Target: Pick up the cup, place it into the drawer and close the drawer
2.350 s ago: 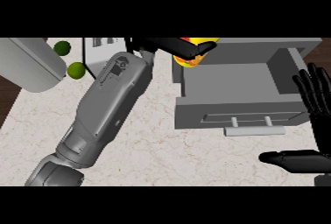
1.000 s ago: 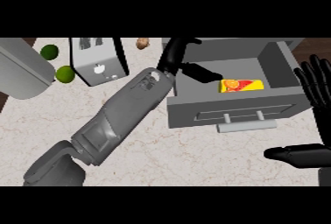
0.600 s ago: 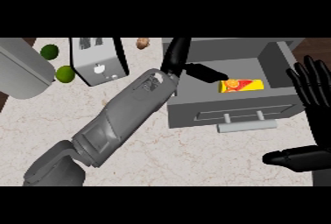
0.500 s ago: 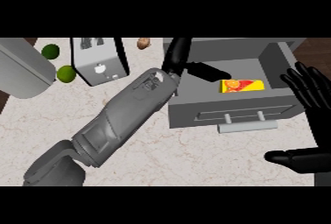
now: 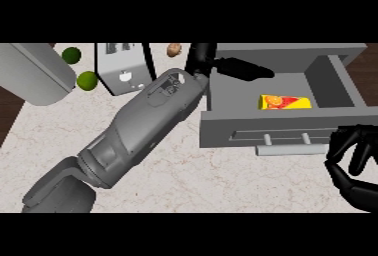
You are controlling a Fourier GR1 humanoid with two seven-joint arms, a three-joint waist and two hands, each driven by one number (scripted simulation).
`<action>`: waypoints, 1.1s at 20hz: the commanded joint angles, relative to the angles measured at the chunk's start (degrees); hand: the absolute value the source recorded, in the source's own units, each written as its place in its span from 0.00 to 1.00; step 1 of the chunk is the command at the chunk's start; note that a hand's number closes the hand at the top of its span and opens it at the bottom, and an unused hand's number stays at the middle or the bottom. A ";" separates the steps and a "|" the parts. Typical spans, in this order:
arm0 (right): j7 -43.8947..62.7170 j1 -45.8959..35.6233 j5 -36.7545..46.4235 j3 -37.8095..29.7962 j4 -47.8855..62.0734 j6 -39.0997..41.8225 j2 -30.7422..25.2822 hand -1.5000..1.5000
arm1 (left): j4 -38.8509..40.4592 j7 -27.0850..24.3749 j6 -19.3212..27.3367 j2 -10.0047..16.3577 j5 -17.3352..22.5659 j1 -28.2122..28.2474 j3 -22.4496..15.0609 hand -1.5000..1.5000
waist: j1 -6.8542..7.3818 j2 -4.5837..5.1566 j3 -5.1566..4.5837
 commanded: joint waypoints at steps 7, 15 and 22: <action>3.40 2.67 17.57 7.91 -5.00 -3.54 1.21 1.00 | -14.53 7.37 1.54 6.76 -0.42 6.35 2.94 0.00 | 2.82 -0.71 -0.03; -2.85 -2.59 32.53 11.52 7.79 -8.58 1.42 1.00 | -25.79 7.81 -4.99 18.94 0.36 19.01 7.01 0.00 | 3.48 -0.33 0.01; -8.20 -5.75 48.98 19.66 18.52 -12.99 -1.37 1.00 | -35.07 10.46 -8.36 25.44 2.02 27.25 9.35 0.00 | 4.10 -0.19 0.01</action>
